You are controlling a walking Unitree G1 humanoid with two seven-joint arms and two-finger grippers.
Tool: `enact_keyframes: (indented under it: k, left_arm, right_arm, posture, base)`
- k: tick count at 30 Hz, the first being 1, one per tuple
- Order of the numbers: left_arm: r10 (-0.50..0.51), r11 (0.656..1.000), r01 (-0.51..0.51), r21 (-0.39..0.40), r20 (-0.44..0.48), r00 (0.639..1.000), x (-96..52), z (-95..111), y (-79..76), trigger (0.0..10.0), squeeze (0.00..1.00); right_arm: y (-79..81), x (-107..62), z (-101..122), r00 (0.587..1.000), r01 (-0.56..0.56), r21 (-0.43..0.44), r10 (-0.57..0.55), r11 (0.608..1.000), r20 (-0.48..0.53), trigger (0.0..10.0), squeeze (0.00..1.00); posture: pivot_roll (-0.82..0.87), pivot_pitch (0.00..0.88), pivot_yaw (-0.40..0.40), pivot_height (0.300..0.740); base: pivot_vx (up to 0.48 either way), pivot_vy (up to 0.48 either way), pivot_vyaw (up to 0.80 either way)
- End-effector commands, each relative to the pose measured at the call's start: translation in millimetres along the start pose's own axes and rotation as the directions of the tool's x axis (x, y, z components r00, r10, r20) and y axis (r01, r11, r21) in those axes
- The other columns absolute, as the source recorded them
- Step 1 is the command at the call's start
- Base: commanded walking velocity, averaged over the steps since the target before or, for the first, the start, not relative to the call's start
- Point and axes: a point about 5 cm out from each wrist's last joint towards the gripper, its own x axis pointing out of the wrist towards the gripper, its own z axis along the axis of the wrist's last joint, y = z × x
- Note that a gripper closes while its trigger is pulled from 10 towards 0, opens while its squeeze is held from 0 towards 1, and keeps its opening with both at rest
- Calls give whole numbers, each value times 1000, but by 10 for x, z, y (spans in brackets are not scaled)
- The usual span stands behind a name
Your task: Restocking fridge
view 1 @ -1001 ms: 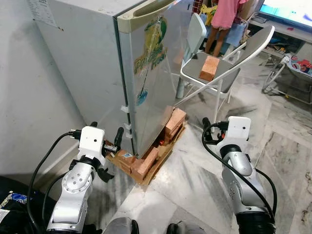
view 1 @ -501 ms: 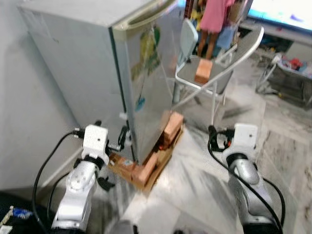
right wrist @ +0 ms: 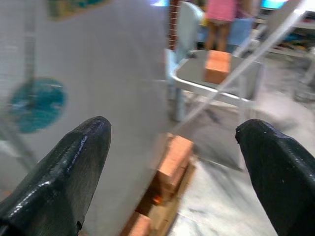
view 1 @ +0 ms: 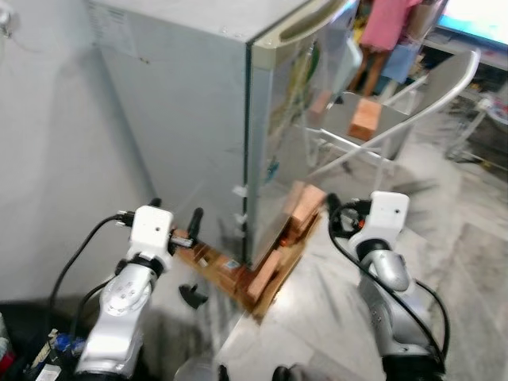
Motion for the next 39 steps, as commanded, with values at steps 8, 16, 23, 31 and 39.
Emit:
enact_keyframes:
  k: [8,16,23,31,39]
  left_arm:
    - [-58,998,59,-15,46,997,17,88,-119,10000,0]
    - [-36,999,36,-13,41,999,8,77,-80,10000,0]
    - [-29,999,30,-11,45,999,43,85,-60,10000,0]
    - [2,998,1,-58,53,999,319,176,117,10000,0]
    - [25,1000,-25,-14,39,999,416,144,215,10000,0]
  right_arm:
    - [-99,5,8,1000,30,-20,-30,999,-8,10000,0]
    - [-106,2,-2,1000,22,-29,-22,999,-10,10000,0]
    - [-119,-11,3,1000,21,-34,-21,999,-10,10000,0]
    - [-129,-38,-9,1000,22,-36,-23,999,-19,10000,0]
    - [-120,-64,-35,999,23,-41,-24,999,-26,10000,0]
  posture:
    - [74,46,-17,740]
    - [77,45,-19,740]
    - [72,49,-23,740]
    - [66,76,-31,740]
    - [44,86,-24,740]
  base:
    - [271,0,-573]
    - [67,0,0]
    - [0,0,0]
    - [0,0,0]
    - [0,0,0]
